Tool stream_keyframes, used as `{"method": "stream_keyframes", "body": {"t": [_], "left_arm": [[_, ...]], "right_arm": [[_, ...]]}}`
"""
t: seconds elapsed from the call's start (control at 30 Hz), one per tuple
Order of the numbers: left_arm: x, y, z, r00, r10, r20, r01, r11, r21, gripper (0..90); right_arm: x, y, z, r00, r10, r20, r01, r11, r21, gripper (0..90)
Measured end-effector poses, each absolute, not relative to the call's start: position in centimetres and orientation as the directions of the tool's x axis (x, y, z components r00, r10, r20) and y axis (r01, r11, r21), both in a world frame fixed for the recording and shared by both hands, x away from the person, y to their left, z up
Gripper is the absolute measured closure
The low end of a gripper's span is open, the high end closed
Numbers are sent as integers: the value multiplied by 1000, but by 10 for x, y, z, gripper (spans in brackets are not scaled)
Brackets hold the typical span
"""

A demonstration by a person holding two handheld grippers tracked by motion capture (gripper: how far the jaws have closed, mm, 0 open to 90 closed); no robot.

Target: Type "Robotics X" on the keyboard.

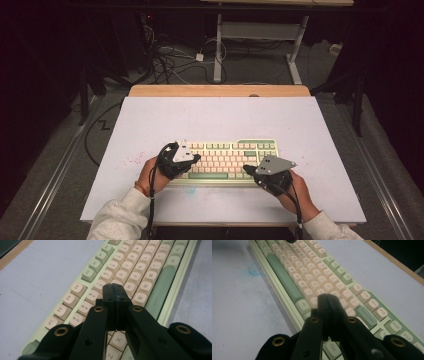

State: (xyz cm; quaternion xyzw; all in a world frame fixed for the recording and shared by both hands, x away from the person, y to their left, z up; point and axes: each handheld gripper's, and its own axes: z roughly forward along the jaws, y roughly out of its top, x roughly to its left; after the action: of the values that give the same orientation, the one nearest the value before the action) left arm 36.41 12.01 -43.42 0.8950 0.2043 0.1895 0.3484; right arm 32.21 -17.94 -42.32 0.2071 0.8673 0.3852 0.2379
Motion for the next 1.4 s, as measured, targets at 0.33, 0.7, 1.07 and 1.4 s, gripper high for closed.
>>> {"method": "stream_keyframes", "body": {"t": [0.33, 0.7, 1.07, 1.4], "left_arm": [[375, 109, -439, 854, 484, 193, 240, -695, 678, 877], [382, 103, -442, 858, 485, 172, 254, -689, 678, 877], [388, 99, -447, 858, 481, 179, 265, -714, 648, 876], [389, 96, -447, 858, 469, 207, 253, -738, 625, 876]], "right_arm": [[323, -177, -426, -807, 534, -254, 176, 627, 759, 900], [323, -177, -426, -808, 531, -254, 176, 629, 757, 900], [323, -176, -427, -812, 526, -254, 173, 632, 755, 900], [323, -176, -428, -814, 521, -257, 173, 640, 749, 900]]}}
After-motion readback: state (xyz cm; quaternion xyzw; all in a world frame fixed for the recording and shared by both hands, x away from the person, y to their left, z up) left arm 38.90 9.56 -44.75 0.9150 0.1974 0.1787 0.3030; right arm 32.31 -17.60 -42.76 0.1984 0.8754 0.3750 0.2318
